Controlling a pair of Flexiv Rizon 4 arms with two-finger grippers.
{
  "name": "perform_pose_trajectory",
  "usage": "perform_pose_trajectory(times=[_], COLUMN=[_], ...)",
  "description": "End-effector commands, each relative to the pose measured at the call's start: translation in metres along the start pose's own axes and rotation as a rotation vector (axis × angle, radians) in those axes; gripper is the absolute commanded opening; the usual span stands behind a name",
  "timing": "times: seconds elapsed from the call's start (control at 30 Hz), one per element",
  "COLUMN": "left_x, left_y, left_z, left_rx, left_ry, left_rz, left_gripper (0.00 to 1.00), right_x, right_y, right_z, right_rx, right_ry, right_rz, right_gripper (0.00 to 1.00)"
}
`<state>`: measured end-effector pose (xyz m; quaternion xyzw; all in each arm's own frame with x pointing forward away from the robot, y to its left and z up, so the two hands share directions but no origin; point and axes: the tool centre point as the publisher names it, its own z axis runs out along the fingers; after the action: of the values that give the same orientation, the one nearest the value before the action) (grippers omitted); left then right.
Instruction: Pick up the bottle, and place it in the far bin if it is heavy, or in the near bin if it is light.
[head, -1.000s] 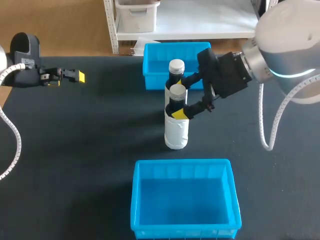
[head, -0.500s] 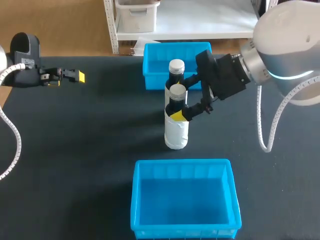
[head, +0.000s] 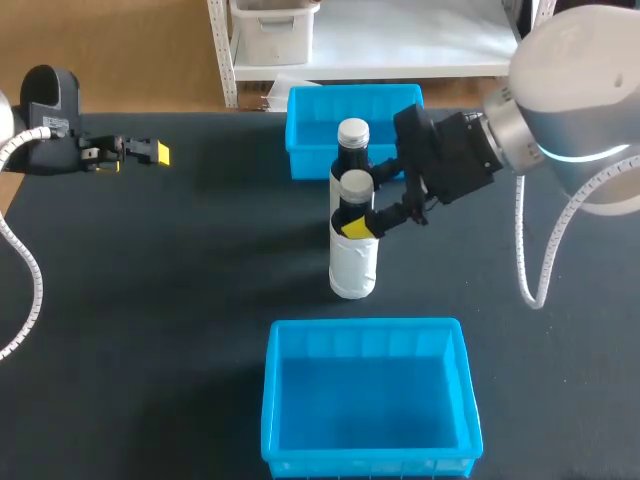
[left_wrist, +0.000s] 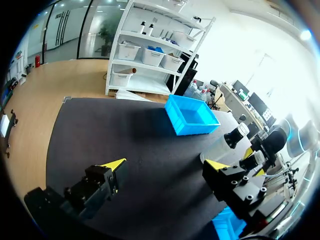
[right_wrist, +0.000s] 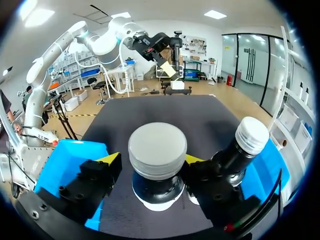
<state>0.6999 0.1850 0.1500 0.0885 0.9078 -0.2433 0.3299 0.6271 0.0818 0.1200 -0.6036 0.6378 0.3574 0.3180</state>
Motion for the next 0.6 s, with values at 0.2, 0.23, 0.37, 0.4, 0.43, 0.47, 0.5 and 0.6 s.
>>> perform_pose_trajectory(times=[0.2, 0.23, 0.37, 0.4, 0.43, 0.47, 0.5, 0.6], left_x=[0.0, 0.0, 0.0, 0.0, 0.0, 0.0, 0.0, 0.0], left_y=[0.0, 0.0, 0.0, 0.0, 0.0, 0.0, 0.0, 0.0], left_z=[0.0, 0.0, 0.0, 0.0, 0.0, 0.0, 0.0, 0.0], left_rx=[0.0, 0.0, 0.0, 0.0, 0.0, 0.0, 0.0, 0.0], left_ry=[0.0, 0.0, 0.0, 0.0, 0.0, 0.0, 0.0, 0.0], left_rz=[0.0, 0.0, 0.0, 0.0, 0.0, 0.0, 0.0, 0.0], left_gripper=[1.0, 1.0, 1.0, 1.0, 1.0, 1.0, 1.0, 1.0], right_x=[0.0013, 0.0014, 0.0026, 0.0028, 0.0029, 0.0029, 0.0028, 0.0022], right_y=[0.0013, 0.0014, 0.001, 0.0007, 0.0002, -0.0004, -0.001, -0.0028], right_z=[-0.0015, -0.0014, 0.0005, 0.0012, 0.002, 0.0026, 0.003, 0.0038], right_rx=[-0.003, -0.004, -0.008, -0.009, -0.01, -0.011, -0.012, -0.013], right_ry=[-0.007, -0.007, -0.008, -0.008, -0.009, -0.009, -0.009, -0.009], right_rz=[-0.003, -0.003, -0.002, -0.001, 0.0, 0.0, 0.0, -0.004], right_gripper=[0.63, 0.62, 0.64, 0.63, 0.62, 0.62, 0.62, 0.58])
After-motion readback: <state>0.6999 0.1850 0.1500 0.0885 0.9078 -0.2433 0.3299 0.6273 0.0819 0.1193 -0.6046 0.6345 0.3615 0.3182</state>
